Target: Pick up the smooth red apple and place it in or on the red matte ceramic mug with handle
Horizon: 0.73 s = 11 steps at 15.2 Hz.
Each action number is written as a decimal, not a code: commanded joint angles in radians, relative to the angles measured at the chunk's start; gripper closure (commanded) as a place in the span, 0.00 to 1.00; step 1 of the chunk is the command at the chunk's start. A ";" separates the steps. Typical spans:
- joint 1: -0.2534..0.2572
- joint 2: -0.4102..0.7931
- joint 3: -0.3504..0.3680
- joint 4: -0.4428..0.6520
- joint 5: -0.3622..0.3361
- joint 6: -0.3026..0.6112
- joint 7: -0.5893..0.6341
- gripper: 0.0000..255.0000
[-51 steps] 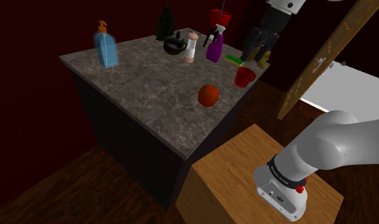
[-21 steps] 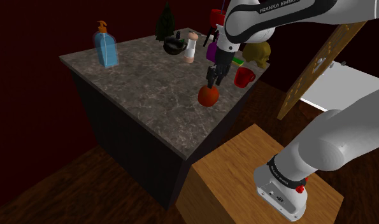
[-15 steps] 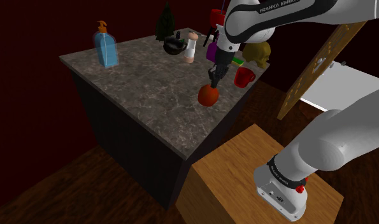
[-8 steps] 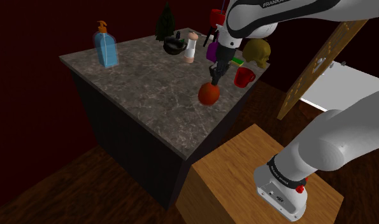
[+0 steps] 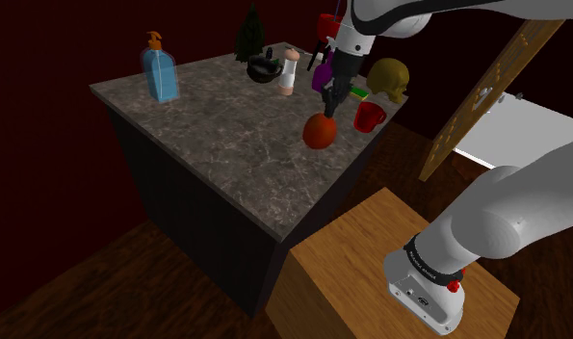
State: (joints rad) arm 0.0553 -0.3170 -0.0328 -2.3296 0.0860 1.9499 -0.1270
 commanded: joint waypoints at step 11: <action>-0.001 -0.029 0.000 0.137 -0.005 -0.166 0.014 1.00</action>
State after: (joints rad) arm 0.0544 -0.3432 -0.0330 -2.2045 0.0808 1.7988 -0.1140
